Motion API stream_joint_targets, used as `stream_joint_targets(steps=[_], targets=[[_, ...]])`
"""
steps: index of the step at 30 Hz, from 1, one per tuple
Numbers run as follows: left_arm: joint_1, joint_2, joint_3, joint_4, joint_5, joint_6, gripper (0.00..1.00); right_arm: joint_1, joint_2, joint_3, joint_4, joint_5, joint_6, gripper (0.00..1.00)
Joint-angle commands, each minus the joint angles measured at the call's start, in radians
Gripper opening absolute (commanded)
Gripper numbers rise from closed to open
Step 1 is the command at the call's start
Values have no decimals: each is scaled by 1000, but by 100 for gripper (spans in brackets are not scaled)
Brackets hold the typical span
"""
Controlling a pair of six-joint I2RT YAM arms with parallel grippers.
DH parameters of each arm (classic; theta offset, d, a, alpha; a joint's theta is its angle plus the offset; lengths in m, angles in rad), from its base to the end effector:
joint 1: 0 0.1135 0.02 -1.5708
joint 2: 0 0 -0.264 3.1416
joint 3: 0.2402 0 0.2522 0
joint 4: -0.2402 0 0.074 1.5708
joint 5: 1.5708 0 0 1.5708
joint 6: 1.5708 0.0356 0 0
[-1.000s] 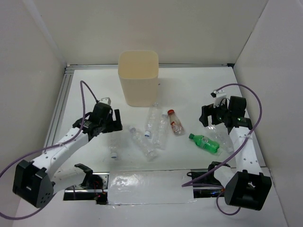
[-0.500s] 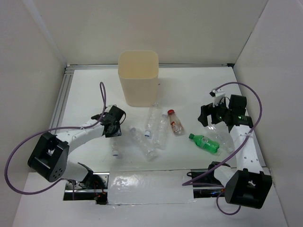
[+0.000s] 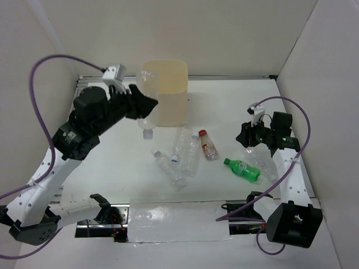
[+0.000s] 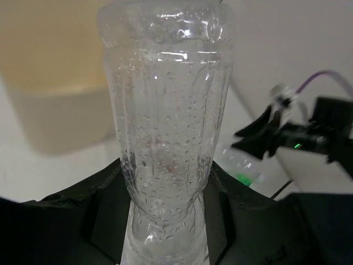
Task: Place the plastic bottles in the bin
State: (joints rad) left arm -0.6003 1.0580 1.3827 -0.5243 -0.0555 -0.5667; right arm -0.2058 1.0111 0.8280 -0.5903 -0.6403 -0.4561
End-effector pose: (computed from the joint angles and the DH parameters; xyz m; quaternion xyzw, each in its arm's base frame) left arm 0.1751 -0.1175 0.4568 -0.0046 0.7739 -0.3308 0.5400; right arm 0.2050 -0.0211 0.2800 -0.2304 0.8526 0.1545 0.4427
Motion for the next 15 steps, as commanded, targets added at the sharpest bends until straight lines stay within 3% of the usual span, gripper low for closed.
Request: stream_joint_targets(steps=[1,2,4,9,11,15], targets=[[-3,123,172,204,102,108,0,16,-5,37,29,-61,-7,50],[-3,190,196,271,86,122,0,25,4,37,29,-61,-7,44],[-3,259,255,460,-11,134,0,25,4,37,29,-61,-7,44],[19,462,358,723,-179,157,0,34,-8,46,29,-41,-26,45],[19,552,398,765,-276,194,0,34,-42,46,29,-30,-26,50],[8,689,463,840,-475,298,1,34,-83,23,29,-21,-26,50]])
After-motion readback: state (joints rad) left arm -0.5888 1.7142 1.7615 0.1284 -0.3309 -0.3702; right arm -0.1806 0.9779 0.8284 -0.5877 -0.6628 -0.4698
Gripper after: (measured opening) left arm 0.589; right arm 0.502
